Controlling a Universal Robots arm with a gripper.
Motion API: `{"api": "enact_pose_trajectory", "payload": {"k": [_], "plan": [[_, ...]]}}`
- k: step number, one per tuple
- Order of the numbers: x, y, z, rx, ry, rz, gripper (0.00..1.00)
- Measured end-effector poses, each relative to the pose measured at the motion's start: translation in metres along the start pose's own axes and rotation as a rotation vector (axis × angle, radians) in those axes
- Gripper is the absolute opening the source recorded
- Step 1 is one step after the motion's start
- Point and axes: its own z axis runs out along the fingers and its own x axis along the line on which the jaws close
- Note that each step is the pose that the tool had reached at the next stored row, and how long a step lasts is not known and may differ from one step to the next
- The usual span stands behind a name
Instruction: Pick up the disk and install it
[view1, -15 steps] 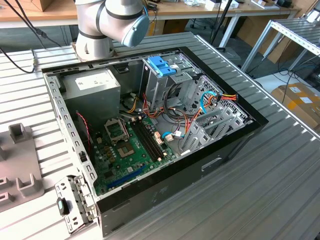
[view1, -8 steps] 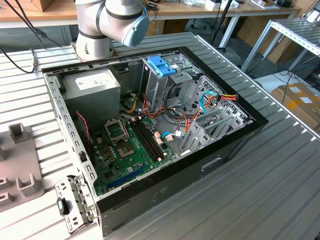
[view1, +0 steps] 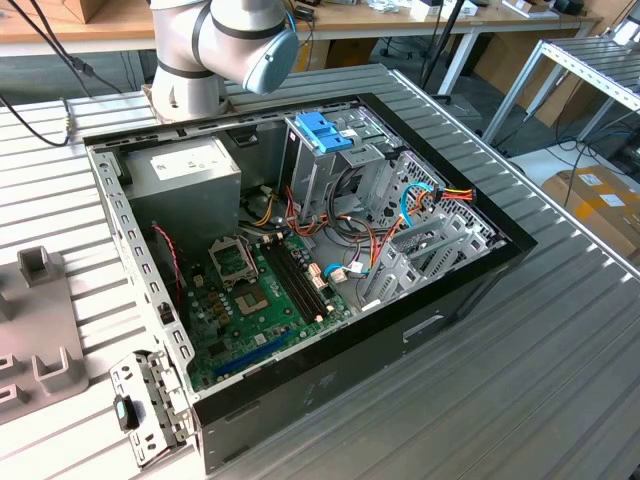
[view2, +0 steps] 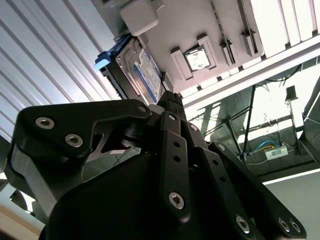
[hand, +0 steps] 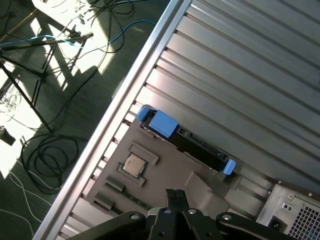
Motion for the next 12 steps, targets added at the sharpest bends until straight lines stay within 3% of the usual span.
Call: {"api": "enact_pose_trajectory", "payload": {"k": [12], "plan": [[0.0,0.0,0.0,-0.0014,0.0026,-0.057,0.11]]}}
